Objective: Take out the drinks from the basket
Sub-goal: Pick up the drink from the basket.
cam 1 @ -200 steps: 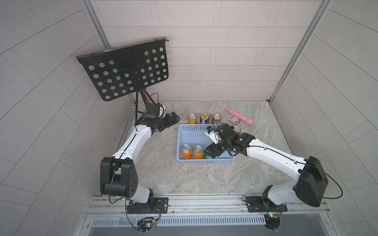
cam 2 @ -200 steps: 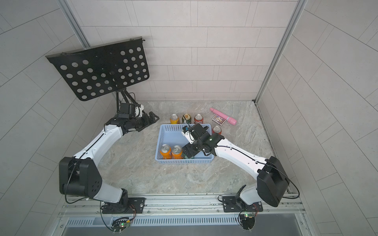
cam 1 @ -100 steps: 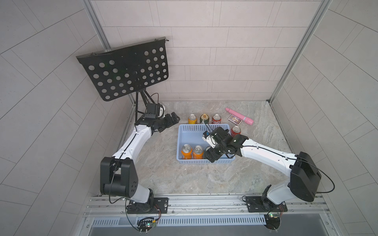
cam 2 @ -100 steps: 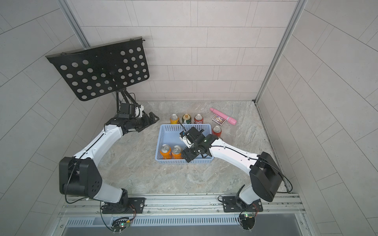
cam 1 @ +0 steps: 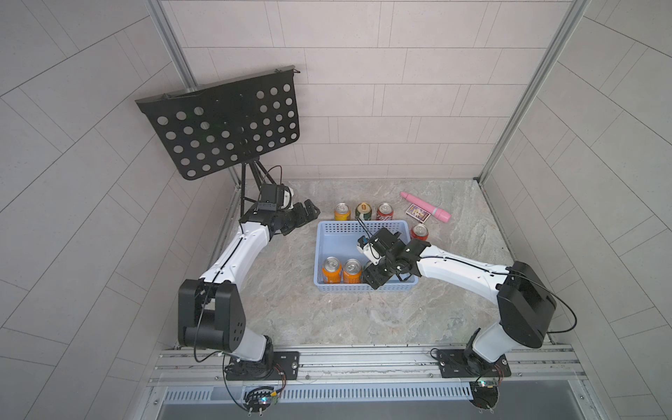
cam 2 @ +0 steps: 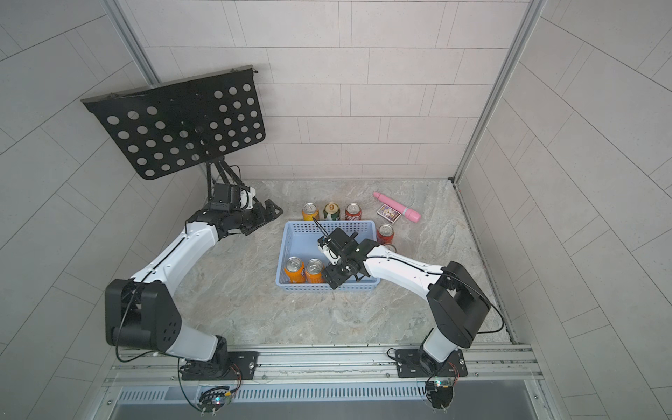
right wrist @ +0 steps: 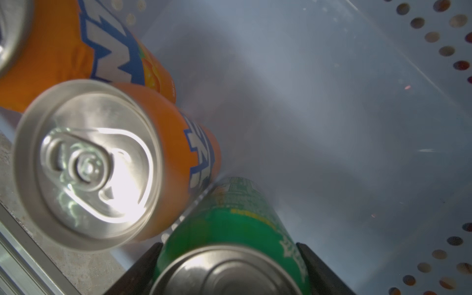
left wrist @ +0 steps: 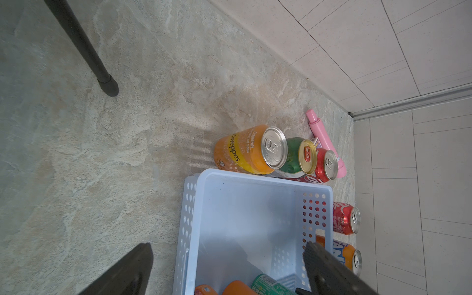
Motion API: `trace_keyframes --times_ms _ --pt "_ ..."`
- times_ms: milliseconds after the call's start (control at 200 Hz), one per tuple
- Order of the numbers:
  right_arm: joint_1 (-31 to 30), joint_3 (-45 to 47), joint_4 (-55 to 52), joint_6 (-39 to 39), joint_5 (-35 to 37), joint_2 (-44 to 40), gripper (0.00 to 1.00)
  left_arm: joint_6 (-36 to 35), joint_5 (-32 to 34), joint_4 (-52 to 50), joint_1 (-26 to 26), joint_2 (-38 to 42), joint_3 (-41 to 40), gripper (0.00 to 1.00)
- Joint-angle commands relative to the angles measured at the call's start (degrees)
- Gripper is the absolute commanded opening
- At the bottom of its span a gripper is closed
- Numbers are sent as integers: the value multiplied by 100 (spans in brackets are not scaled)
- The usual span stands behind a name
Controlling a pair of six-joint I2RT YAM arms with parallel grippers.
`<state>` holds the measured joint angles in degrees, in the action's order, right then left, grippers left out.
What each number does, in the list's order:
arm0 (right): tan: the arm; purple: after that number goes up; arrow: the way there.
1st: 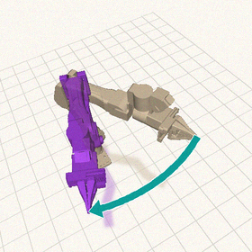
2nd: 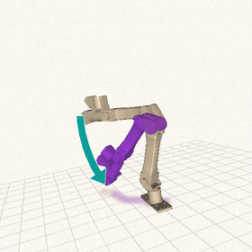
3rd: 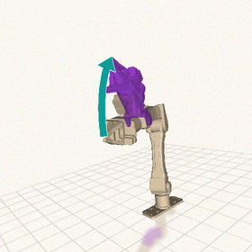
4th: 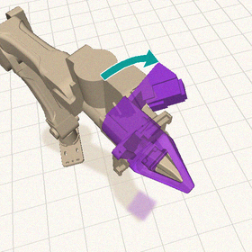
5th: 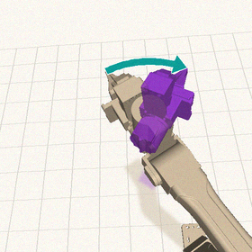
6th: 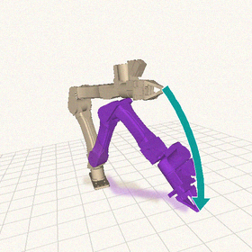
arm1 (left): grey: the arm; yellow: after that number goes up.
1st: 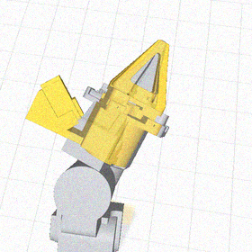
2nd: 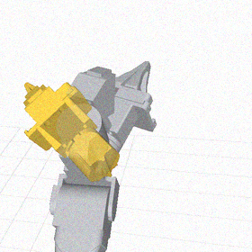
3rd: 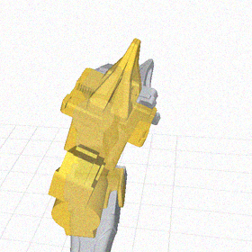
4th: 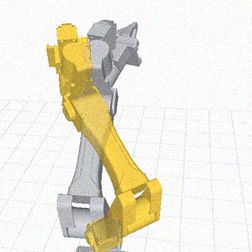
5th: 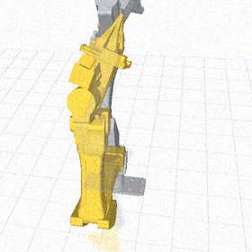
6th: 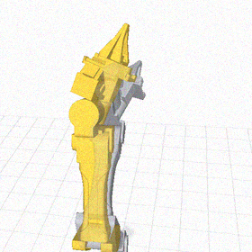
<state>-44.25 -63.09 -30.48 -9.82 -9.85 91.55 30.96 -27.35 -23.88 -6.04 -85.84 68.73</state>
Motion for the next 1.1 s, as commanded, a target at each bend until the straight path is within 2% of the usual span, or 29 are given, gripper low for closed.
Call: trace_keyframes --times_ms 0,215,395,765,1096 --pt "-31 -23 -112 -10 52 34 74 -134 52 -29 -23 35 -17 100" --pt "-31 -49 -142 -156 107 -160 52 -126 46 -22 -24 47 -8 100" --pt "-24 -199 -317 -256 342 -396 43 -117 45 -20 -20 69 -17 100" --pt "156 -451 -604 -519 905 -1199 38 -90 4 15 -22 142 -52 100" --pt "375 -764 -1143 -536 1184 -1703 38 -55 -51 40 -29 178 -42 100"
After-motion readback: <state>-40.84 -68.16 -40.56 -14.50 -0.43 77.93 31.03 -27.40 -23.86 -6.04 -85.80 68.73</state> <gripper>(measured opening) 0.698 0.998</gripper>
